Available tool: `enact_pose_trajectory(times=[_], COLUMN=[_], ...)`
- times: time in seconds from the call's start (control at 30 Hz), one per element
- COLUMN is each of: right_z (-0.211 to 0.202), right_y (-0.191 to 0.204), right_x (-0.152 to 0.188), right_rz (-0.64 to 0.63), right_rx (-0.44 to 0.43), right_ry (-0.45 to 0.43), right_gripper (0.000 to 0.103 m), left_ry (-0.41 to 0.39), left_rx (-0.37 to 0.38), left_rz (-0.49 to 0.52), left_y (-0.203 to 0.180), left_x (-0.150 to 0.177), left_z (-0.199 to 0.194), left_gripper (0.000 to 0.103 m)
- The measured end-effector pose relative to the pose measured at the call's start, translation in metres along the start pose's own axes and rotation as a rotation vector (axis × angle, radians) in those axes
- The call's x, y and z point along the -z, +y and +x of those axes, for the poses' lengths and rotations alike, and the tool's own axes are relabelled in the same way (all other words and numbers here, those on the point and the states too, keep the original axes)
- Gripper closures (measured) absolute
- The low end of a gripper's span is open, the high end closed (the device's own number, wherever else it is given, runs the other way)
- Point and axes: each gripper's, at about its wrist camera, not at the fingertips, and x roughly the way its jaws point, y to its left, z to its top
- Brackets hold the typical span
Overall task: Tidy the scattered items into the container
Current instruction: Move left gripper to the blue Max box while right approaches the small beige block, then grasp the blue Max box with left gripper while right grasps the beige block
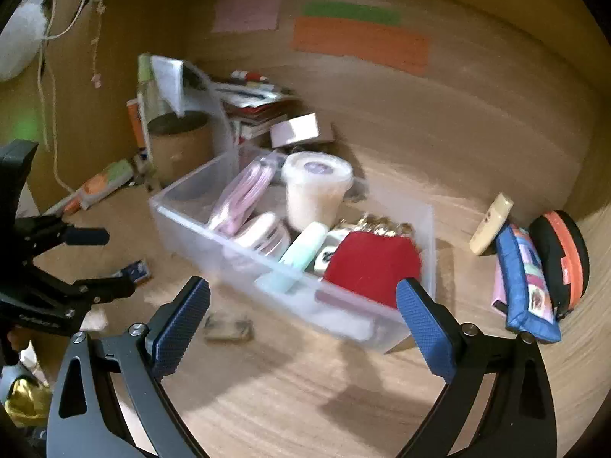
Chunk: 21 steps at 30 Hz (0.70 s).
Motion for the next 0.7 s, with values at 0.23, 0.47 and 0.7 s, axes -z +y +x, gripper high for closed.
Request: enact_pose_trajectory(times=[0.23,0.47,0.7], right_z=[0.006,0.03,0.047], right_y=[0.023,0.041,0.048], right_x=[0.016,0.025,0.024], right_rz=[-0.038,-0.017,-0.011], right_rx=[-0.045,-0.13,-0.136], right_ry=[0.069,0.169,0.203], right_gripper=[0.005,0.005,0.006], left_ry=[0.035,0.081,0.085], left_rx=[-0.02,-0.038,-0.027], left_rz=[-0.015,-0.005,-0.017], left_y=[0.009,0.012,0.013], left_x=[0.007,0.011,0.014], left_z=[0.01,0.02,0.022], left_gripper=[0.02,0.037,0.048])
